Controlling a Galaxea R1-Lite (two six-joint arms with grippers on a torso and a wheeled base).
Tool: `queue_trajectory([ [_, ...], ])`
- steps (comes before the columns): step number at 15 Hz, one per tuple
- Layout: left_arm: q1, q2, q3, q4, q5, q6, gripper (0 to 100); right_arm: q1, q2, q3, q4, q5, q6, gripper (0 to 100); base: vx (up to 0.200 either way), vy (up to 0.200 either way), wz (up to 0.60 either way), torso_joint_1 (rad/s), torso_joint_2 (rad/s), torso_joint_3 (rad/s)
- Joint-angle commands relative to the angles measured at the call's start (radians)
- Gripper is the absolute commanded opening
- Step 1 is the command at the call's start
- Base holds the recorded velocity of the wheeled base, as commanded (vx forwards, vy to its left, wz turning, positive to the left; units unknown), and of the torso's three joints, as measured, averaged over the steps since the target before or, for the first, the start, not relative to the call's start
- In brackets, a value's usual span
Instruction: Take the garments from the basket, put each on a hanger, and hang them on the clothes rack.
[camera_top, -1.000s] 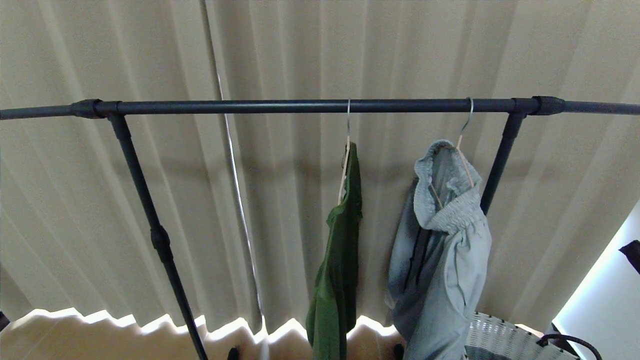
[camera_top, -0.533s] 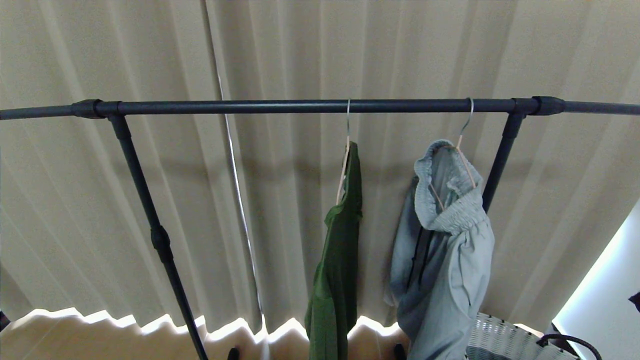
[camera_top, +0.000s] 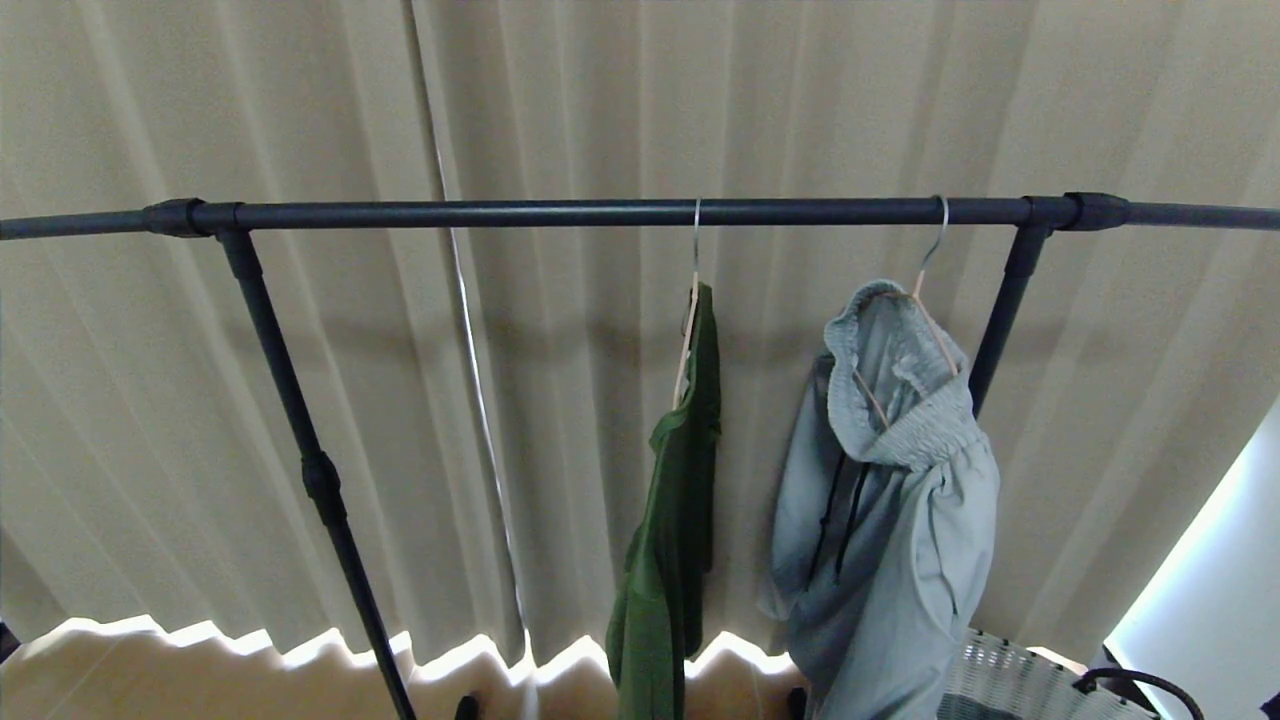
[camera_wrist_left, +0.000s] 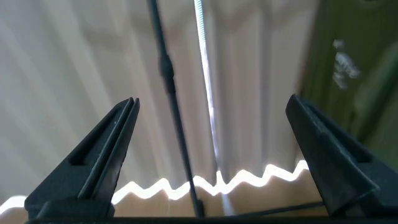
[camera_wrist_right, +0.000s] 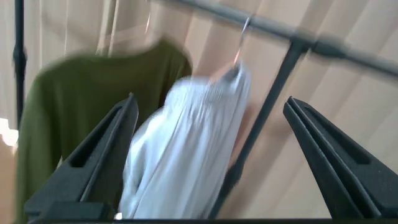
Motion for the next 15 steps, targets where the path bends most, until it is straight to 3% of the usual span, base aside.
queue_trajectory([
  [1,0.0,0.002,0.0,0.002,-0.001,-0.012,100,-0.053,-0.144,0.029,0.113,-0.002,0.036,100,0.0,0.0,0.0,0.0,0.0,0.0],
  [4,0.0,0.002,0.0,0.002,-0.001,-0.012,100,-0.126,-0.305,0.032,0.318,-0.002,0.045,100,0.0,0.0,0.0,0.0,0.0,0.0],
  [6,0.0,0.002,0.0,0.002,-0.001,-0.012,100,-0.126,-0.305,0.03,0.323,-0.065,0.082,100,0.0,0.0,0.0,0.0,0.0,0.0],
  [13,0.0,0.002,0.0,0.002,-0.001,-0.012,100,-0.126,-0.304,0.034,0.324,-0.101,0.082,100,0.0,0.0,0.0,0.0,0.0,0.0],
  [15,0.0,0.002,0.0,0.002,-0.001,-0.012,100,-0.126,-0.304,0.034,0.323,-0.177,0.082,100,0.0,0.0,0.0,0.0,0.0,0.0],
])
